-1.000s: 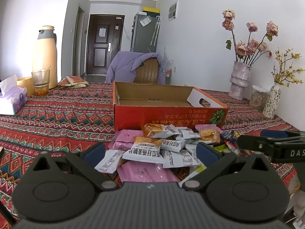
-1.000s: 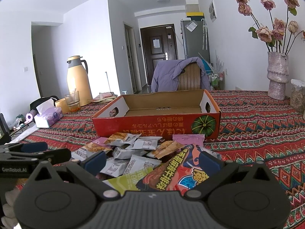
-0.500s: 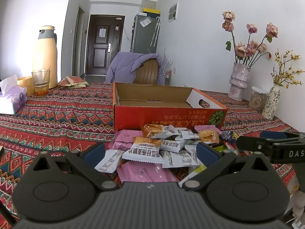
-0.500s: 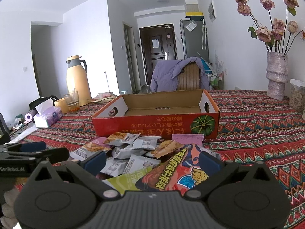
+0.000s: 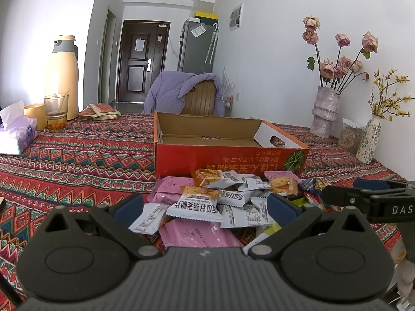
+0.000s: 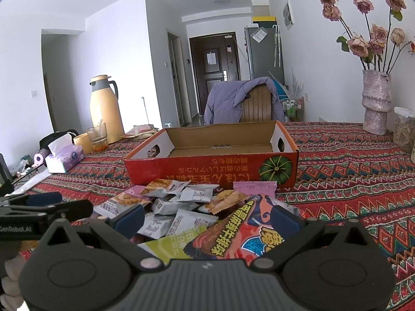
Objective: Organize snacks
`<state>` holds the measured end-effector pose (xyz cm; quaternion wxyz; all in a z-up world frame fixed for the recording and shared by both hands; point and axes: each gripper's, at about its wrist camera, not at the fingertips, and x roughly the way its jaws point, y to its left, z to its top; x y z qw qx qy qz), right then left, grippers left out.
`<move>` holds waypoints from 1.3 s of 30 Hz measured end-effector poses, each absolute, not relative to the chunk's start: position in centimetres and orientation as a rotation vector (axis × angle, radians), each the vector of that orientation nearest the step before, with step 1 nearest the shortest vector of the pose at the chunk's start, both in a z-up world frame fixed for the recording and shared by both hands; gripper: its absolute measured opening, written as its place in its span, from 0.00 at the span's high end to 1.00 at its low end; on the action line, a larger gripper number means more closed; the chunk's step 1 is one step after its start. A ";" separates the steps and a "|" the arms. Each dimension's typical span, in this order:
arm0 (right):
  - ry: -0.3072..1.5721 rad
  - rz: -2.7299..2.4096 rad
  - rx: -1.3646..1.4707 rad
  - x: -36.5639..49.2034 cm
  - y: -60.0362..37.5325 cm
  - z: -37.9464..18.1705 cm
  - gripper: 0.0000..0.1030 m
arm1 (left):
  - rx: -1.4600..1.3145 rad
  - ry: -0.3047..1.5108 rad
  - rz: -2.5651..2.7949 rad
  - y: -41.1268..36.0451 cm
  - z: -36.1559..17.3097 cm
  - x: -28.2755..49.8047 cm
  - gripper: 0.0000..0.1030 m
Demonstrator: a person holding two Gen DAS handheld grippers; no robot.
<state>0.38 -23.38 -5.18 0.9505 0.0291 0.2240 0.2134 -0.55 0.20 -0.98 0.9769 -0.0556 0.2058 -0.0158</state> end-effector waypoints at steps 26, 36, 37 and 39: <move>0.479 0.349 0.051 1.6 -24.2 -4.9 0.00 | -0.121 0.422 -0.021 0.6 -1.4 -0.5 0.00; 0.667 0.267 0.095 5.9 -25.4 -6.7 0.00 | -0.126 0.430 -0.012 0.8 -1.7 -0.4 0.00; 0.677 0.268 0.099 6.2 -25.5 -6.9 0.00 | -0.126 0.432 -0.010 0.8 -1.7 -0.4 0.00; 0.692 0.279 0.105 6.6 -25.5 -7.1 0.00 | -0.126 0.435 -0.006 0.8 -1.8 -0.3 0.00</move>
